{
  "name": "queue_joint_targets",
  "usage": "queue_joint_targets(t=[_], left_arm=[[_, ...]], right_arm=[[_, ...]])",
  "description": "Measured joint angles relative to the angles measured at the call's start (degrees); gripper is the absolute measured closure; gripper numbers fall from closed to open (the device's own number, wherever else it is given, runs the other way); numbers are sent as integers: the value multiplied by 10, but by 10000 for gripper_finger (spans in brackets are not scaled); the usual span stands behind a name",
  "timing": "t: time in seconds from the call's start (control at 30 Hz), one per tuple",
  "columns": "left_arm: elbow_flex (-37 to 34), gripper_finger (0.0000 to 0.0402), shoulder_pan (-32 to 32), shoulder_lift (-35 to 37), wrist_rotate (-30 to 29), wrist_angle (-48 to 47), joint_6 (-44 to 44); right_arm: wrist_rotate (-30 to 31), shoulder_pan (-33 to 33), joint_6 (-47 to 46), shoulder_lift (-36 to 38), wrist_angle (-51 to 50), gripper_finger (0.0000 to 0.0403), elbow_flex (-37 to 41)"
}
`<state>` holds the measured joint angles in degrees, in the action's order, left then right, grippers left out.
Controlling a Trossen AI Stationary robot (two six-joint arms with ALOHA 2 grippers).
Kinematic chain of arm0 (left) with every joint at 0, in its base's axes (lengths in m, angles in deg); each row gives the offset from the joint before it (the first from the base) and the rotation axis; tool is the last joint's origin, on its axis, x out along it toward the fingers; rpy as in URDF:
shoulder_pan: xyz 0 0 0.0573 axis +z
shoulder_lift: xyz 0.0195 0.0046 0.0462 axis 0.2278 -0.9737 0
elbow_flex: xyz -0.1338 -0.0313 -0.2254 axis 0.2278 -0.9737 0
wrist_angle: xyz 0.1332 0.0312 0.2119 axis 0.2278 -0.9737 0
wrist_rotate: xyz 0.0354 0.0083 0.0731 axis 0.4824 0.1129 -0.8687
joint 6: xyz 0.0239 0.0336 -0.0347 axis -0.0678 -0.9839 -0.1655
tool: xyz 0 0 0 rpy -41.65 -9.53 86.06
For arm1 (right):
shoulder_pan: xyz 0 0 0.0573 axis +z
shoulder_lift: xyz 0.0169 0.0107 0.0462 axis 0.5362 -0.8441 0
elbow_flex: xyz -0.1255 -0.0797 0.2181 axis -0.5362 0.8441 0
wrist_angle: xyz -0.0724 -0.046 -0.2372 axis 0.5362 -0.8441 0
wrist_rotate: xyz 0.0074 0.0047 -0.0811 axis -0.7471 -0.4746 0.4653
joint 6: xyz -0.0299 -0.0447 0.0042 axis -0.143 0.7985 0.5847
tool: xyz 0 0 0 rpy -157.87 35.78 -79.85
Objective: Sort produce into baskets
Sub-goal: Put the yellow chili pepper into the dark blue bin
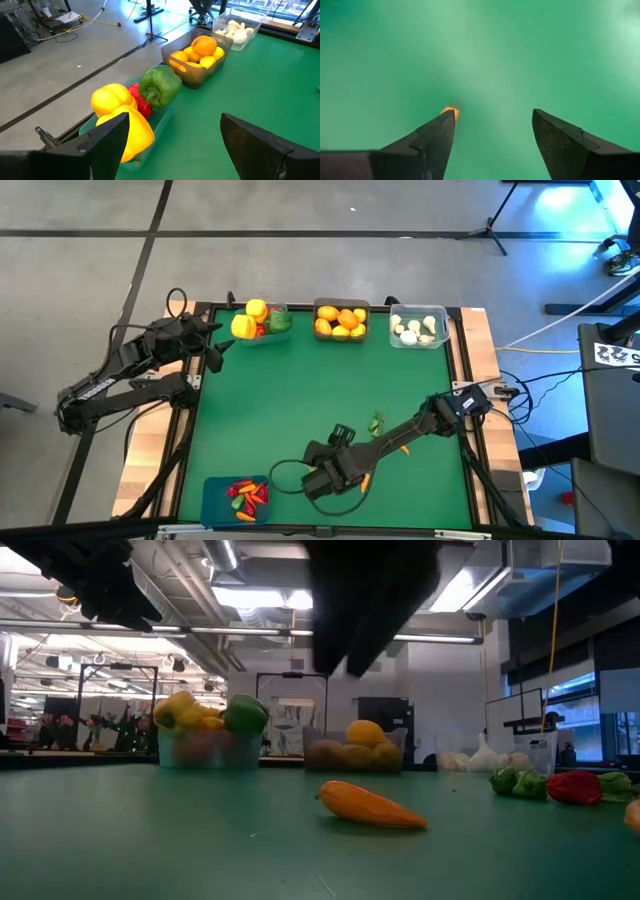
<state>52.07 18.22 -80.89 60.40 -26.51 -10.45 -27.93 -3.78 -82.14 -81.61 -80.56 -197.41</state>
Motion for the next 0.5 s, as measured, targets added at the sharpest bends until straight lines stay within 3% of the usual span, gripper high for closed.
queue_joint_targets(t=[0.13, 0.27, 0.4, 0.5], left_arm=[[0, 93, 0, 0, 0, 0, 0], [0, 93, 0, 0, 0, 0, 0], [0, 93, 0, 0, 0, 0, 0], [0, 93, 0, 0, 0, 0, 0]], right_arm=[[1, 2, 2, 42, -46, 139, 44], [-25, 3, 2, 138, -31, 139, 110], [29, 8, -30, 272, 0, 139, 212], [101, 21, -117, 398, 21, 139, 333]])
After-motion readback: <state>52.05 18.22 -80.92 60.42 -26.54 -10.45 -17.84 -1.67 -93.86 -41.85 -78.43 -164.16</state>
